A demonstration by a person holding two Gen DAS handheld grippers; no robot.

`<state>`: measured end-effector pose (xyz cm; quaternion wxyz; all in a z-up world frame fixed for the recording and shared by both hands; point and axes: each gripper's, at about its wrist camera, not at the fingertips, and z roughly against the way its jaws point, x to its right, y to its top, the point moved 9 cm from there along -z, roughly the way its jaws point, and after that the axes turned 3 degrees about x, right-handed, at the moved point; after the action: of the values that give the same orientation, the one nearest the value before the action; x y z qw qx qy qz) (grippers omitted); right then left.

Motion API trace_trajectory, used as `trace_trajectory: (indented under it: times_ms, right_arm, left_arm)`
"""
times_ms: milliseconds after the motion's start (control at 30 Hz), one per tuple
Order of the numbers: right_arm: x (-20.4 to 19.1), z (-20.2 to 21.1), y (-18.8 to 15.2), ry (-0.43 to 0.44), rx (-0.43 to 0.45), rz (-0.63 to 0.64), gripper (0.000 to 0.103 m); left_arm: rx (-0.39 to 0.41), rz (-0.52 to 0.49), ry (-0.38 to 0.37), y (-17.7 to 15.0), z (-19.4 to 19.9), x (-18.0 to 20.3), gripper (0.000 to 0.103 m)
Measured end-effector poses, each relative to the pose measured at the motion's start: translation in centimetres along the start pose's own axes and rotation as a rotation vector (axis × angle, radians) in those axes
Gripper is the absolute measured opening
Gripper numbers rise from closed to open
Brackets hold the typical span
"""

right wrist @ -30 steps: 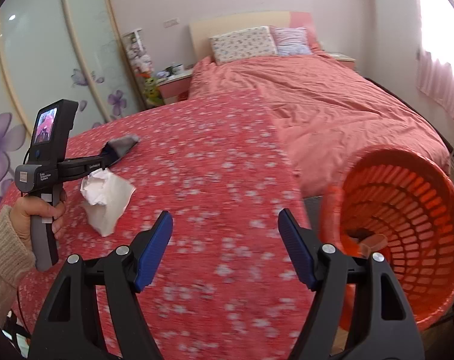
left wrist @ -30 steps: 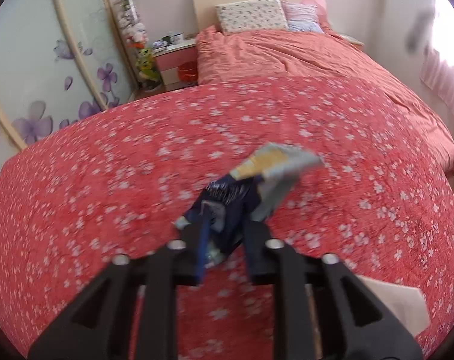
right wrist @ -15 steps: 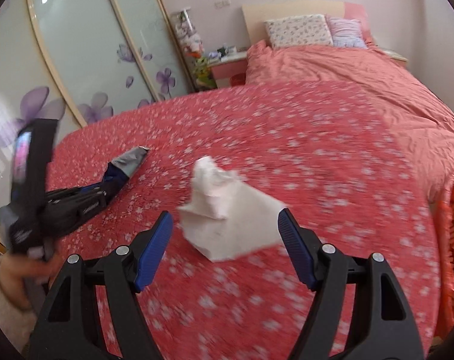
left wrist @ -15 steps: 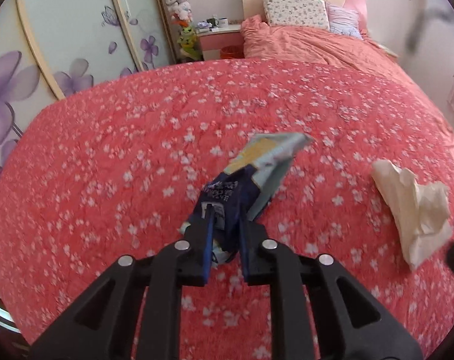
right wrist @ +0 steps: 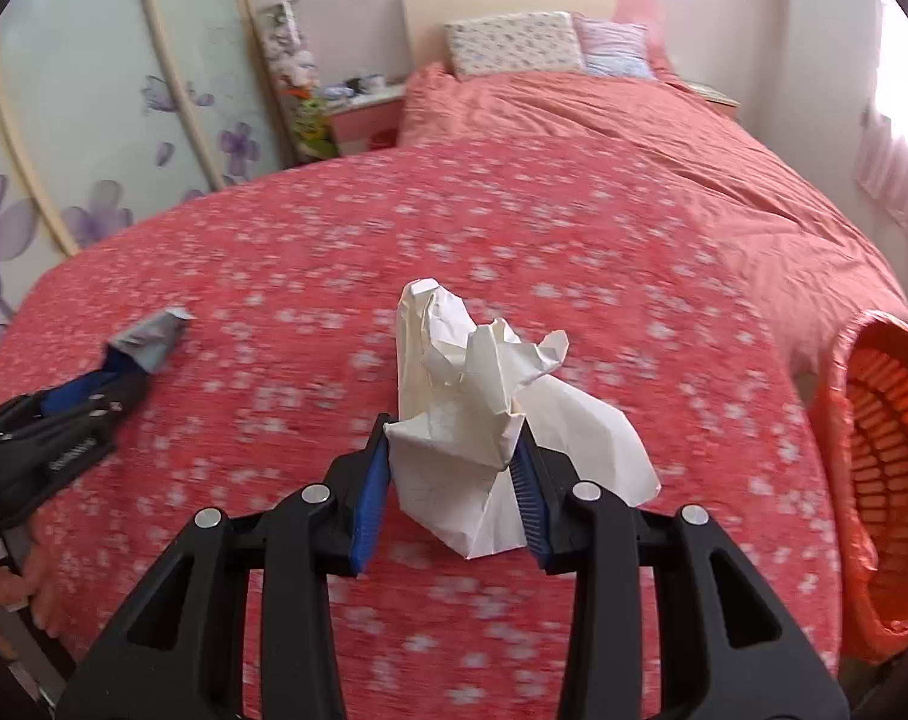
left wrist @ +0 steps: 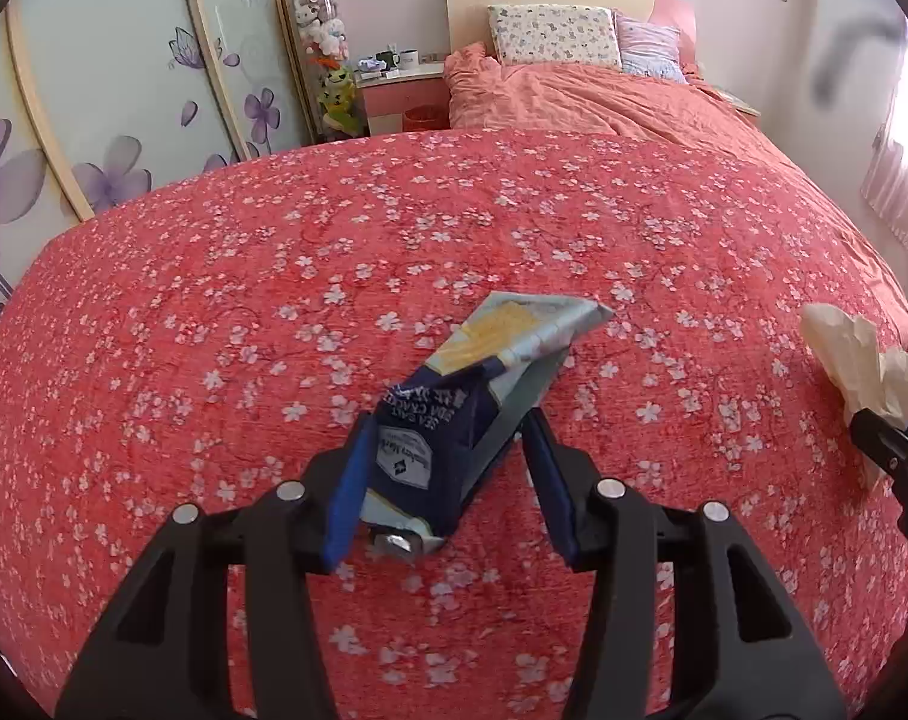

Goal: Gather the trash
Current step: 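Return to the bed and grasp the blue snack wrapper with the left tool, then grasp the white tissue with the right tool while the left tool holds the wrapper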

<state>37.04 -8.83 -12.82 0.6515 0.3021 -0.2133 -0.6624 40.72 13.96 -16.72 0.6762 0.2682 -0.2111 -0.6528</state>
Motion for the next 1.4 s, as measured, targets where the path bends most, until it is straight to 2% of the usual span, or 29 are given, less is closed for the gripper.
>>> trace_trajectory:
  times_ms: [167,267,500,633,1067,1167,1400]
  right_arm:
    - [0.9,-0.7,-1.2,-0.028,-0.02,0.005,0.039]
    - [0.4,-0.8,-1.0,-0.032,-0.02,0.013,0.039]
    - [0.2,-0.9,-1.1,-0.034,-0.011,0.04,0.04]
    - [0.2,-0.8,-1.2,-0.043,-0.013,0.05,0.041]
    - [-0.1,-0.8,-1.1,-0.041,-0.015,0.051,0.042]
    - [-0.2,-0.8,-1.1,-0.022,-0.013,0.04,0.043]
    - [-0.2,-0.9,-1.2,-0.015,-0.015,0.048,0.048]
  left_arm:
    - [-0.002,-0.016,-0.064,-0.4,0.5,1.8,0.046]
    - [0.022,-0.03,-0.032,-0.3,0.9,1.7,0.046]
    - [-0.001,-0.003,-0.005,-0.5,-0.5,0.3,0.046]
    - [0.017,-0.011,0.009,-0.9,-0.6,0.6,0.046]
    - [0.024,0.008,0.007,-1.7,-0.3,0.3,0.049]
    - [0.014,0.042,-0.003,-1.7,-0.5,-0.3,0.056]
    - [0.013,0.053,-0.008,-1.8,-0.4,-0.4,0.056]
